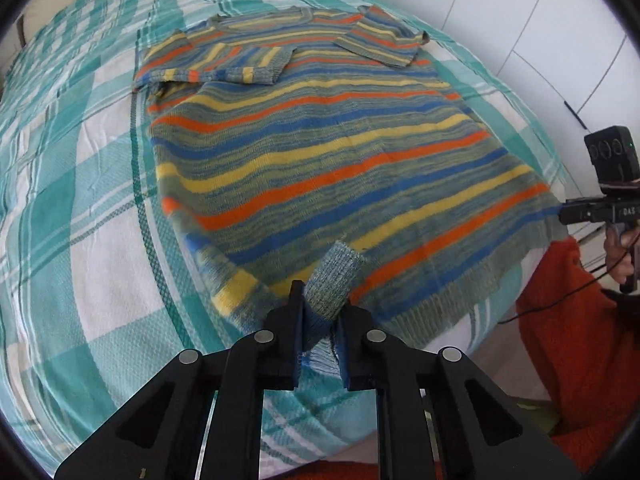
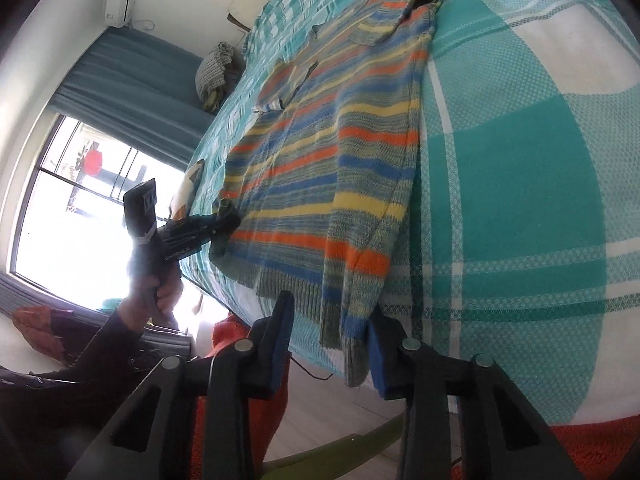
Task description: Fold small clothes
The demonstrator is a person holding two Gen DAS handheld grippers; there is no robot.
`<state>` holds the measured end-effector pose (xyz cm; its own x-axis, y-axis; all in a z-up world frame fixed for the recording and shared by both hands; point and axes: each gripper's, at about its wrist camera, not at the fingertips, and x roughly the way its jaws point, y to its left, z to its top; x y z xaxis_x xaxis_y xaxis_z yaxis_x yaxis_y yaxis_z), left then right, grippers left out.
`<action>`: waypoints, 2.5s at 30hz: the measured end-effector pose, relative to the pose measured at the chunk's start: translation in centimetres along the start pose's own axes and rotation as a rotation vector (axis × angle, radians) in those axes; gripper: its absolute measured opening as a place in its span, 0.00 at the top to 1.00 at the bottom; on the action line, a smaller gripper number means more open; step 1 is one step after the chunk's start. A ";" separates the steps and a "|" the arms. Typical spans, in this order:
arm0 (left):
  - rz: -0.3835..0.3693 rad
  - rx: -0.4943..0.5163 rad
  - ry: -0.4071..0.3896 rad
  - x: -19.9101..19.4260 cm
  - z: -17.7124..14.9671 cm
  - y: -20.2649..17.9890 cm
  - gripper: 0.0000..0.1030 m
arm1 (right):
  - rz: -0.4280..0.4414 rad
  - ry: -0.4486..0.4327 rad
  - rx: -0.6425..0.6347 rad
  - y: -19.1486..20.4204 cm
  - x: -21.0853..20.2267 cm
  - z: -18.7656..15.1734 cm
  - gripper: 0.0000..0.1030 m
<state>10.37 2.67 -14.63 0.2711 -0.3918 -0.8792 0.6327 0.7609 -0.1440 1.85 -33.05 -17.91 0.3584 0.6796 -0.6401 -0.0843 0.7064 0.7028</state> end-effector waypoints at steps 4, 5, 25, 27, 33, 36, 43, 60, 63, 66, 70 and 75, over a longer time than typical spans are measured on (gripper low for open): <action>0.042 -0.010 0.040 -3.3 -4.7 0.3 0.77 | -0.040 0.017 -0.053 0.6 -2.0 -0.3 0.74; 0.035 -0.049 0.039 -3.8 -5.3 0.9 0.69 | -0.063 0.020 -0.057 0.5 -2.3 -0.3 0.71; 0.007 -0.357 -0.081 -2.5 -6.3 1.8 0.97 | -0.189 0.028 0.008 1.2 -5.2 0.1 0.96; 0.024 -0.373 -0.041 -0.7 -6.9 1.9 0.97 | -0.218 0.055 0.019 0.5 -4.4 -0.1 0.96; 0.080 -0.387 -0.015 0.9 -6.9 1.6 0.97 | -0.310 0.125 0.087 -3.8 -0.1 -1.3 0.97; 0.096 -0.401 -0.005 1.8 -6.7 1.9 0.96 | -0.329 0.096 0.083 -3.3 -0.5 -1.1 0.97; 0.163 -0.413 0.024 2.2 -6.9 1.1 0.89 | -0.330 0.075 0.119 -4.0 0.1 -1.6 0.98; 0.392 -0.452 -0.088 -7.4 -9.1 1.3 0.43 | -0.512 0.006 -0.037 0.1 -5.9 -1.8 0.87; 0.337 -0.374 -0.165 -6.4 -4.6 -0.6 0.38 | -0.431 -0.015 -0.155 3.4 -4.8 0.5 0.87; 0.320 -0.290 -0.204 -4.1 -1.7 -2.3 0.31 | -0.379 -0.012 -0.240 4.8 -1.9 2.3 0.87; 0.328 -0.303 -0.123 1.3 -0.8 -1.5 0.28 | -0.421 0.044 -0.247 2.7 2.2 2.7 0.87; 0.388 -0.318 -0.126 3.1 -3.6 -1.5 0.13 | -0.363 -0.005 -0.132 0.0 2.4 1.8 0.88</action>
<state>7.69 2.19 -18.74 0.5400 -0.0940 -0.8364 0.2218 0.9745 0.0336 4.35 -31.77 -18.84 0.3913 0.3795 -0.8384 -0.0698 0.9206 0.3842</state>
